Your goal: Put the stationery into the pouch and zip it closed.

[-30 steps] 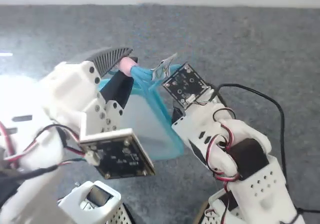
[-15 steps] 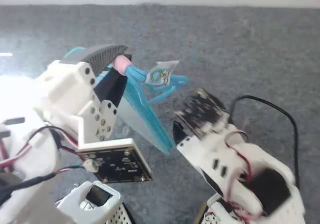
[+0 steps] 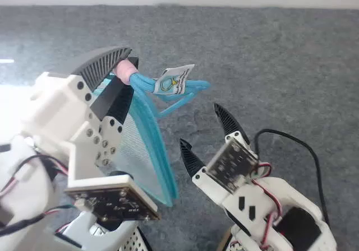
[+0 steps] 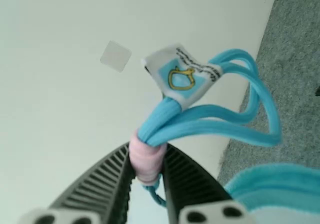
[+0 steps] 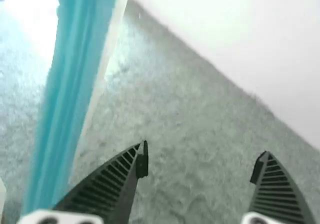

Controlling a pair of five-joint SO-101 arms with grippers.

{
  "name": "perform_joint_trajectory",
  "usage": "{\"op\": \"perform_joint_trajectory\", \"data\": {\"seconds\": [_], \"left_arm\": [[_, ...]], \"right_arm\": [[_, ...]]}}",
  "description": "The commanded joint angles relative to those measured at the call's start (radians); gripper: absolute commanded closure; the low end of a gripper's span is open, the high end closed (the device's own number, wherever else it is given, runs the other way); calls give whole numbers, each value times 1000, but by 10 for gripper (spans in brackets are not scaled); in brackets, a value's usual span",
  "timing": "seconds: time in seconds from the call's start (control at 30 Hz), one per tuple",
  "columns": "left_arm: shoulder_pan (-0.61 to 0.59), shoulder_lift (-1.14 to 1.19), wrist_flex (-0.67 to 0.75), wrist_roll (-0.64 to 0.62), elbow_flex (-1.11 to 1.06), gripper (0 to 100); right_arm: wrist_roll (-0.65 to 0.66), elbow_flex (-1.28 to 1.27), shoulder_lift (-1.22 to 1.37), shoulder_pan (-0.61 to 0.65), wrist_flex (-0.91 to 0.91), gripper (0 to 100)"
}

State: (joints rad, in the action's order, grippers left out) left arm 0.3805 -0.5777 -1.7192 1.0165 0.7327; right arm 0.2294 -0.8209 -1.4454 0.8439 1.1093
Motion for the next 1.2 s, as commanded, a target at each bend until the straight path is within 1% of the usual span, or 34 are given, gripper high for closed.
{"op": "perform_joint_trajectory", "data": {"seconds": [0.0, 0.17, 0.43, 0.53, 0.7, 0.93, 1.17], "left_arm": [[-3, -12, 63, -15, 18, 990], [-3, -12, 75, -15, -5, 990], [-5, -12, 101, -17, -5, 990], [-9, -12, 115, -51, -7, 990], [-9, 23, 117, -66, -1, 990], [-43, 60, 109, -86, 2, 990], [-43, 68, 109, -86, 2, 990]], "right_arm": [[12, 3, -8, 48, -21, 663], [11, 60, -35, 65, 1, 663], [14, 38, -28, 68, -61, 663], [3, 40, -36, 79, -47, 663], [-23, 40, -42, 189, -41, 663], [-17, 147, -42, 191, 18, 663], [-14, 192, -30, 191, -1, 663]]}}
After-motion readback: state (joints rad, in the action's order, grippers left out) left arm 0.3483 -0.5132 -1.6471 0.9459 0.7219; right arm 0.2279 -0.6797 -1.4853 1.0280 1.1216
